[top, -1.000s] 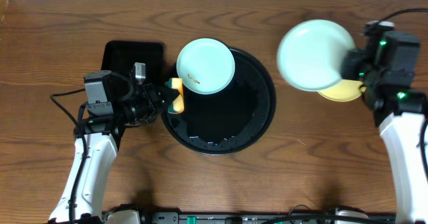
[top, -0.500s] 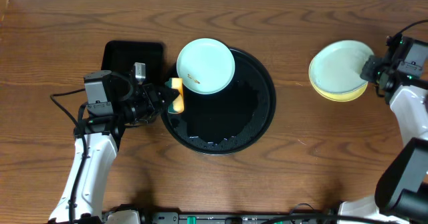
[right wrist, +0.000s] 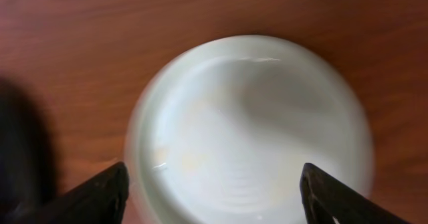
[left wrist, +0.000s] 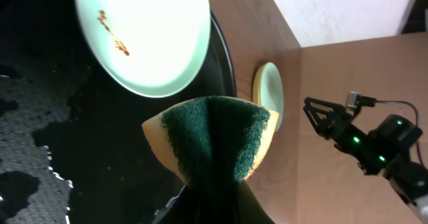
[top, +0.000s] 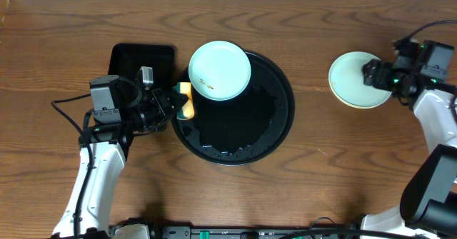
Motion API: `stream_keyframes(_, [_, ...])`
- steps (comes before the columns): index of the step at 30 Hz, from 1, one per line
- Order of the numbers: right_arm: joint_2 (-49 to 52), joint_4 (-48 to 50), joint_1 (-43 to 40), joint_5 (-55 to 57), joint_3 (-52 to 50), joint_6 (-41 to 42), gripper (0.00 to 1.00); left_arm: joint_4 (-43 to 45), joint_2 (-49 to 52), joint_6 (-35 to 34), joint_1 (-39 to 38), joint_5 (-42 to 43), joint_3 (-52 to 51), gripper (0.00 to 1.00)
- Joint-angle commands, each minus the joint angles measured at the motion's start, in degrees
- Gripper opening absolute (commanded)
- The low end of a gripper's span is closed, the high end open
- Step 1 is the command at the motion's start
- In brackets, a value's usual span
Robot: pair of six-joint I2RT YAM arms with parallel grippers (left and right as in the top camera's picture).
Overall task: Clean dirty plates on tray and stack at the side
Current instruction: 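Carry the green plate right and stack it on the yellow plate, then reach the right gripper to the remaining green plate on the round tray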
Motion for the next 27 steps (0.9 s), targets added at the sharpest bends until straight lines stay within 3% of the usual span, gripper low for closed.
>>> stream_keyframes(1, [-0.5, -3.2, 5.4, -8.8, 3.3, -2.7, 0.76, 0.0, -0.9, 1.0, -0.1, -1.4, 0.3, 0.07])
stream_keyframes(7, [-0.4, -8.6, 18.9, -5.6, 10.9, -4.8, 0.73, -0.3, -0.9, 1.0, -0.1, -1.6, 0.3, 0.07])
stream_keyframes(11, [1.3, -9.5, 27.3, -2.2, 16.1, -6.6, 0.85, -1.2, -0.9, 1.1, -0.1, -1.8, 0.3, 0.07])
stream_keyframes(14, [5.9, -11.4, 31.9, -1.2, 22.2, -7.9, 0.87, -1.5, -0.9, 2.9, -0.1, -1.8, 0.3, 0.07])
stream_keyframes(19, [16.1, -10.0, 36.3, 4.1, 30.7, -7.9, 0.79, -1.7, -0.9, 3.0, -0.1, -1.8, 0.3, 0.07])
stream_keyframes(27, [24.1, 2.4, 39.2, 6.8, 31.0, -7.8, 0.72, -1.7, -0.9, 3.0, -0.1, -1.8, 0.3, 0.07])
